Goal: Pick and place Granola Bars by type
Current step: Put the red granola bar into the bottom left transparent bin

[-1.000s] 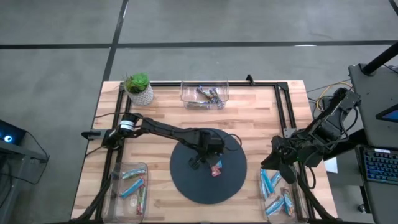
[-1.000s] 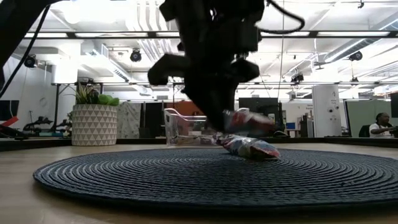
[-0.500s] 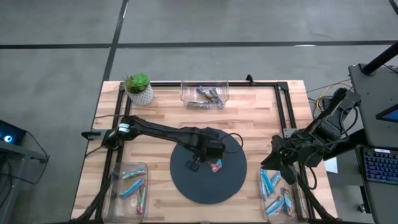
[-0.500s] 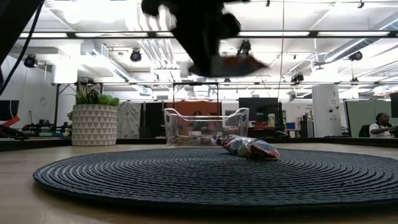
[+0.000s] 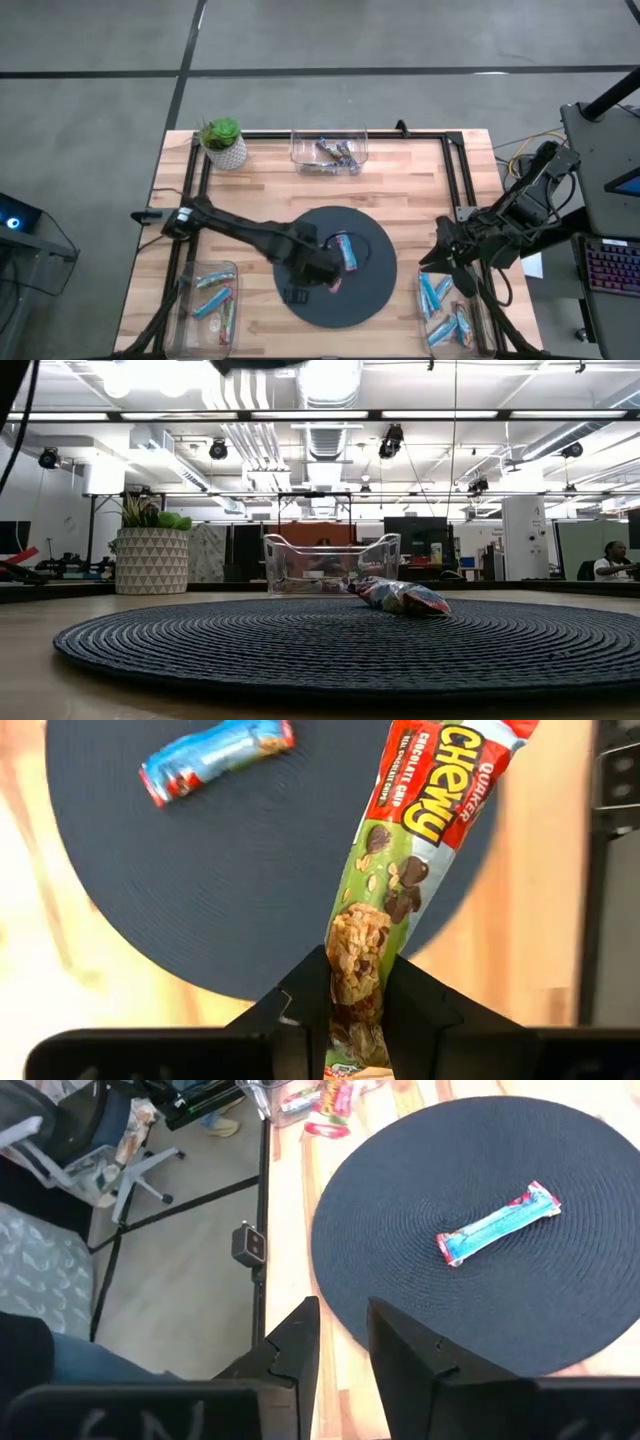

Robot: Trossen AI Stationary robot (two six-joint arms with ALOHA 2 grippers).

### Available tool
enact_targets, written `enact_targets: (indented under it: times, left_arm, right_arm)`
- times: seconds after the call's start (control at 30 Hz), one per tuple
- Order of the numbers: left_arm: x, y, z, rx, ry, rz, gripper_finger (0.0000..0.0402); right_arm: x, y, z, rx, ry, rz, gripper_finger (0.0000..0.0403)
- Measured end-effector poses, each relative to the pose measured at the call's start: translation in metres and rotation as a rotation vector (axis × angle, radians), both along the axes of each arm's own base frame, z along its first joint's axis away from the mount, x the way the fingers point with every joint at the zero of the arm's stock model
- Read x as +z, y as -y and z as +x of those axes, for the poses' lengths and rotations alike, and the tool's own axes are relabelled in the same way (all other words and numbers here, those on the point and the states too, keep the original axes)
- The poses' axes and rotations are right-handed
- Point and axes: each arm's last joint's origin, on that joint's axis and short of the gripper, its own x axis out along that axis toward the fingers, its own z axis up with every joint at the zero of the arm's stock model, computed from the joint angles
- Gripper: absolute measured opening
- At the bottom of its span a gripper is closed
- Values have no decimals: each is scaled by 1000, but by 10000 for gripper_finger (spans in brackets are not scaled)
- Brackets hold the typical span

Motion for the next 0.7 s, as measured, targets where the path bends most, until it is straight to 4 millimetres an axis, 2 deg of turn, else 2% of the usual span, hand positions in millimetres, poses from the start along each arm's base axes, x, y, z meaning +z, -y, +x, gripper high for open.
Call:
enact_targets:
  times: [0.23, 0.37, 0.53, 0.7]
  left_arm:
    - [5, 15, -19, 173, -8, -42, 59]
    - [4, 20, -36, 245, -36, -47, 59]
    - [-7, 23, -71, 344, -116, -28, 59]
    - [-17, 19, -117, 545, -160, -52, 59]
  right_arm:
    - [0, 0, 0, 22, 10, -27, 81]
    - [0, 0, 0, 28, 13, -36, 76]
    - [0, 0, 0, 31, 14, -39, 73]
    - [0, 0, 0, 40, 19, -50, 79]
